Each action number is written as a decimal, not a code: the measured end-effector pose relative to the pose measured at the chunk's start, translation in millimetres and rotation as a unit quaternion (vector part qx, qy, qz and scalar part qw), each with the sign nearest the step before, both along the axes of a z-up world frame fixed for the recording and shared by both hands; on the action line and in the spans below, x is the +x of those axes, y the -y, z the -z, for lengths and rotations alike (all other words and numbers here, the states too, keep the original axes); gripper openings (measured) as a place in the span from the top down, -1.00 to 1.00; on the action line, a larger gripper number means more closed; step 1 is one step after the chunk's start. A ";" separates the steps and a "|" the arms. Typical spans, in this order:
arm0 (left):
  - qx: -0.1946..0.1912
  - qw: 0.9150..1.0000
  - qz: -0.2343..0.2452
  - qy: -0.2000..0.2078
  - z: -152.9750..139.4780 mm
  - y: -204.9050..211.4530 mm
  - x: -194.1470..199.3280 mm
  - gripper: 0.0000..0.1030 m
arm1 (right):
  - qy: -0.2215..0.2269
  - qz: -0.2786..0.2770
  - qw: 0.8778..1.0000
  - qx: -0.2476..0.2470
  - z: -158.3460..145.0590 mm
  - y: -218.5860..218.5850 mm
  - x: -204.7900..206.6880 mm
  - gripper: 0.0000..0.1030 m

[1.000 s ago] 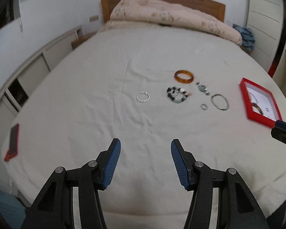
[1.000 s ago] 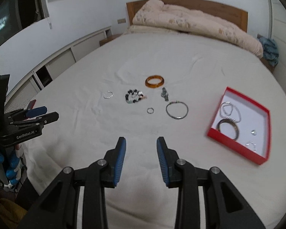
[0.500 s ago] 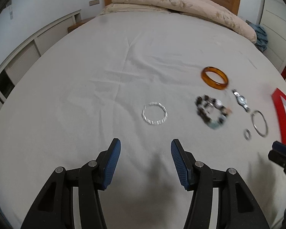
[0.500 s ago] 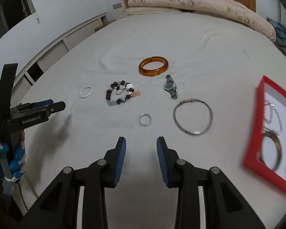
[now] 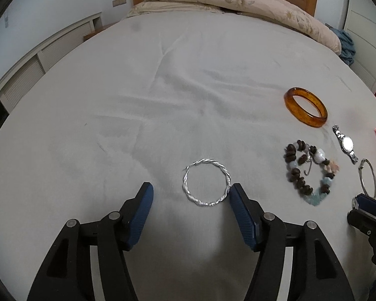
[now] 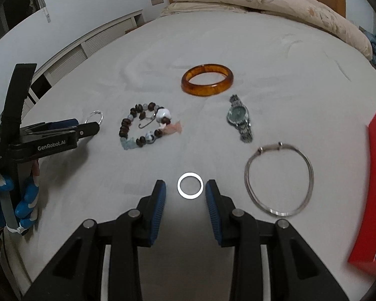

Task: Organize jewelry
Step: 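Grasp the twisted silver hoop with the left tool while the right tool grasps a small silver ring, then carry the hoop and ring into the red box and open both tools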

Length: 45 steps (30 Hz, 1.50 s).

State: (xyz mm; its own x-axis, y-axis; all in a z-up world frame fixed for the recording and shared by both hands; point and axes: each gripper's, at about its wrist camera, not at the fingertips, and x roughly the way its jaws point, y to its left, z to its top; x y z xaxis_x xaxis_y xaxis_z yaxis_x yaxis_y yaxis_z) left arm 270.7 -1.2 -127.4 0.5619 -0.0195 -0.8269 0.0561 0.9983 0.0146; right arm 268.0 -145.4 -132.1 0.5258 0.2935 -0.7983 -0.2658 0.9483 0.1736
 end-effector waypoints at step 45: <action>-0.109 0.951 0.288 -0.012 -58.1 330.8 -55.0 0.25 | 0.028 0.156 0.985 -0.071 -50.8 262.9 -80.9 0.63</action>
